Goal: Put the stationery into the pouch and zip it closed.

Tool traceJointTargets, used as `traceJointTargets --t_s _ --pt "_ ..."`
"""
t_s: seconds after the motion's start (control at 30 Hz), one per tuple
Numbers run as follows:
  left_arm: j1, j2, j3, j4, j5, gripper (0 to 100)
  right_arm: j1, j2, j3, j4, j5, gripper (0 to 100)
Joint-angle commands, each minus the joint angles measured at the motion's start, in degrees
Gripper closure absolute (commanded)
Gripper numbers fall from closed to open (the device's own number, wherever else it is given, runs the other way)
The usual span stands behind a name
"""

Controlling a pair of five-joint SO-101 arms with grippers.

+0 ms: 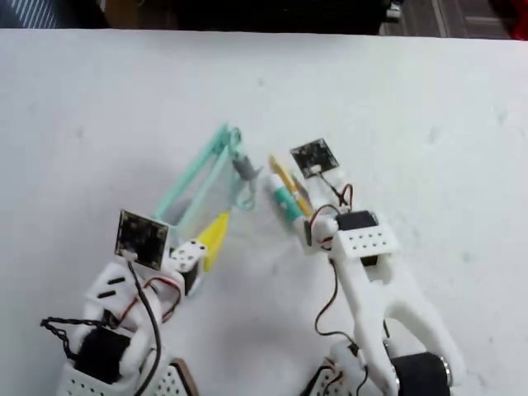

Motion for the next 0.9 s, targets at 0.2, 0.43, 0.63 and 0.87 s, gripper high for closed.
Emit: traceJointTargets --t_s 0.2,0.43,0.63,0.87 --pt "-0.4 0.3 -0.4 -1.2 -0.3 78 -0.2 9.8 -5.3 -2.7 0.4 86.1" --pt "-0.4 0.3 -0.4 -1.1 -0.3 78 -0.2 10.6 -6.0 -2.8 0.4 86.1" --pt "-0.4 0.3 -0.4 -1.1 -0.3 78 -0.7 10.7 -6.1 -2.7 0.4 92.3" --pt "-0.4 0.3 -0.4 -1.1 -0.3 78 -0.2 10.7 -6.1 -2.8 0.3 97.8"
